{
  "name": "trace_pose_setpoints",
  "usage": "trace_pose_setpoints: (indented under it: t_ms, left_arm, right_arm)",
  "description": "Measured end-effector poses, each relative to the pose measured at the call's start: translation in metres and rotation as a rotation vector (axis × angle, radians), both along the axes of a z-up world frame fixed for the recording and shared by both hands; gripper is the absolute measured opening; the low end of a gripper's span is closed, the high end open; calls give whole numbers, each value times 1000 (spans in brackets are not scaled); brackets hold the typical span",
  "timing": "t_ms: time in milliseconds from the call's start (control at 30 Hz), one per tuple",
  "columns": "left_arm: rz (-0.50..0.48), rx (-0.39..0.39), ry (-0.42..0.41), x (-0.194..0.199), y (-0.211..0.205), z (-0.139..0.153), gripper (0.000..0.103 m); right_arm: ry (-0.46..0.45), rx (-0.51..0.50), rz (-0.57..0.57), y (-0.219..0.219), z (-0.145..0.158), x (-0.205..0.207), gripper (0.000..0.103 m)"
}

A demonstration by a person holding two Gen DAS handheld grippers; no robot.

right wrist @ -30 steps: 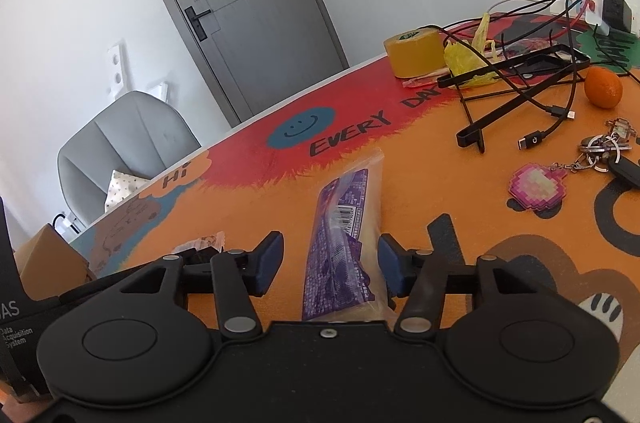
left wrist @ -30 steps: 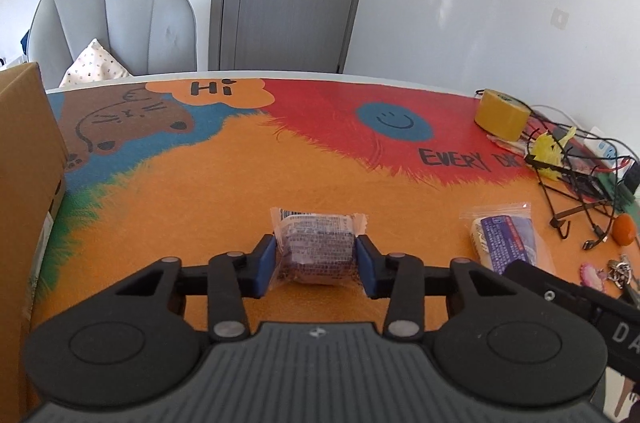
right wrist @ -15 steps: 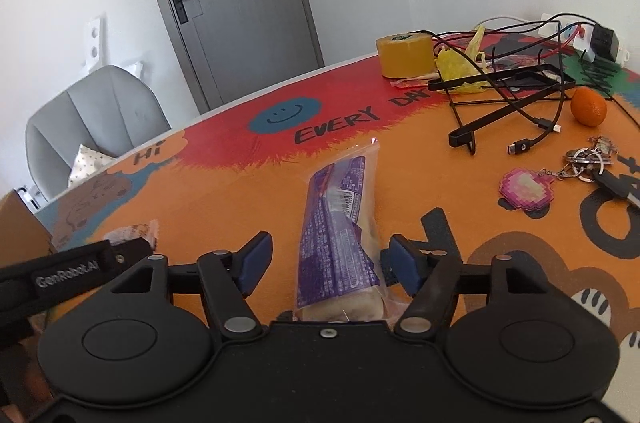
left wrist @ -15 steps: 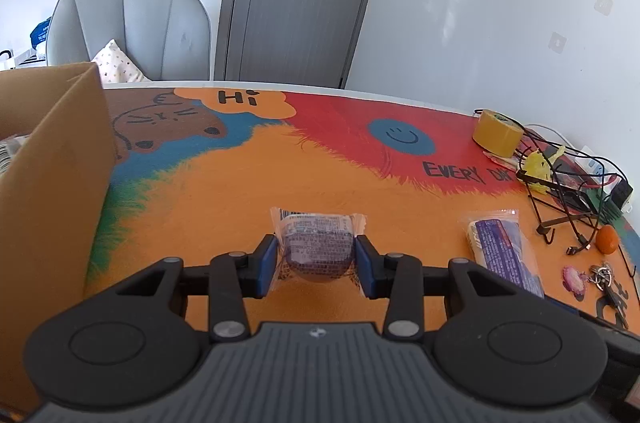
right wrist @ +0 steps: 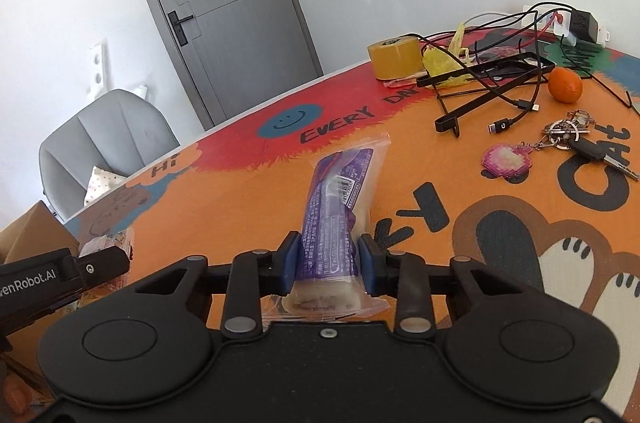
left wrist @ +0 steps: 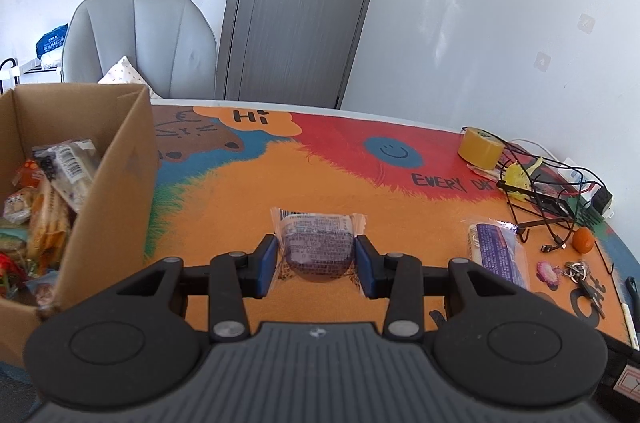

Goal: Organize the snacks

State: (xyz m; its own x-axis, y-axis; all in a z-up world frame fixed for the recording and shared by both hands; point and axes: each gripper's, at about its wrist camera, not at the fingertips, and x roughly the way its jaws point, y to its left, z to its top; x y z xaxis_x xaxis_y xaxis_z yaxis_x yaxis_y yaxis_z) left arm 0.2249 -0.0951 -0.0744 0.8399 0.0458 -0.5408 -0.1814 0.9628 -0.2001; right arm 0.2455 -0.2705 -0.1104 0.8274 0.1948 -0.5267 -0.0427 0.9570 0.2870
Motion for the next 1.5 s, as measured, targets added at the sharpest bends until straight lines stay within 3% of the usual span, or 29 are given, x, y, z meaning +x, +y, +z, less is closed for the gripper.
trace_pose_setpoints:
  t_ms: [833,967,1033,1333,1433,1500]
  left_arm:
    - [85,50,-149,-81,31,65,40]
    - [107,55,-166,-91,41,73,41]
    - [120,56,-174,-95,48,75,40]
    - [203,48,-177,-109,84,78,41]
    - [235,33,-171,-111,100,75,41]
    - [247,25,-161,-112,108,72,41]
  right_arm:
    - [-172,73,123,25,65,-58,32]
    - [-180,81,159,34,70,-61,21]
    - [-180,85,186,40,72,-61,1]
    - [-133,86,225,52,63,-60,3]
    - [-107,70,219,56,59,-60,10]
    - [-90,63,227,59,57,-61,25]
